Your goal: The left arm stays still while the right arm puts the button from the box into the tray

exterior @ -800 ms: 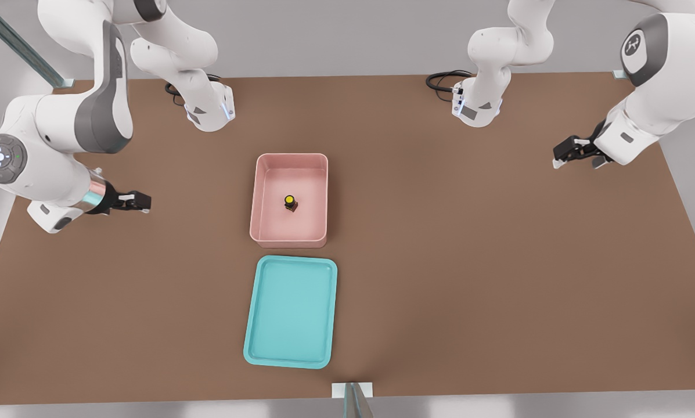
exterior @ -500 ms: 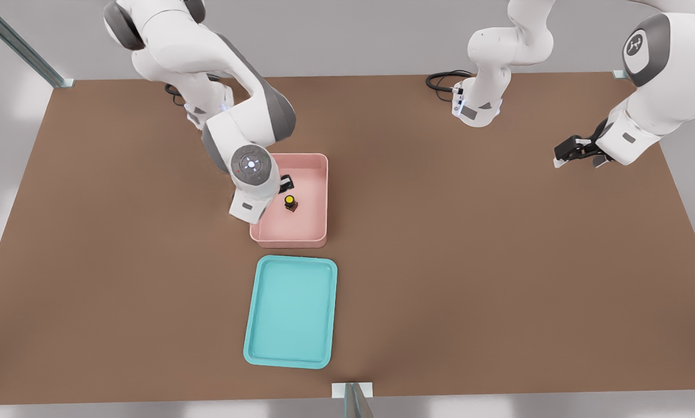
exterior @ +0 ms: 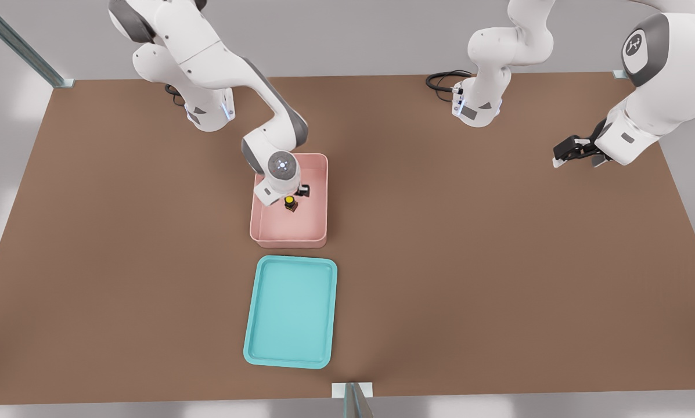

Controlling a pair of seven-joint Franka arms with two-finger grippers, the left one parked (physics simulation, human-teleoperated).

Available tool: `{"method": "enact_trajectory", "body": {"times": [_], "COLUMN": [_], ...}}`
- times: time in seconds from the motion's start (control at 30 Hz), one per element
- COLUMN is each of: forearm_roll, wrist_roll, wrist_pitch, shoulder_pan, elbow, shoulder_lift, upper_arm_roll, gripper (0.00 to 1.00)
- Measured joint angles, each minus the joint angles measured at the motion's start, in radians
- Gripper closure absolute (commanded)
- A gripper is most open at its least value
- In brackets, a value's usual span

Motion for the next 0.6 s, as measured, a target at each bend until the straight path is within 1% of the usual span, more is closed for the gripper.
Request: {"method": "enact_trajectory", "body": {"times": [0.13,0.27,0.6], "forearm_roll": [-0.042,-0.081,-0.106], "wrist_roll": [0.106,0.202,0.389], "wrist_pitch": [0.147,0.269,0.378], "shoulder_pan": [0.003,0.016,0.013], "elbow": [-0.03,-0.089,-0.133], "shoulder_lift": [0.061,0.079,0.101], "upper_arm_roll": [0.002,0.005,0.008], "gripper": [0.0,0.0,0.0]}}
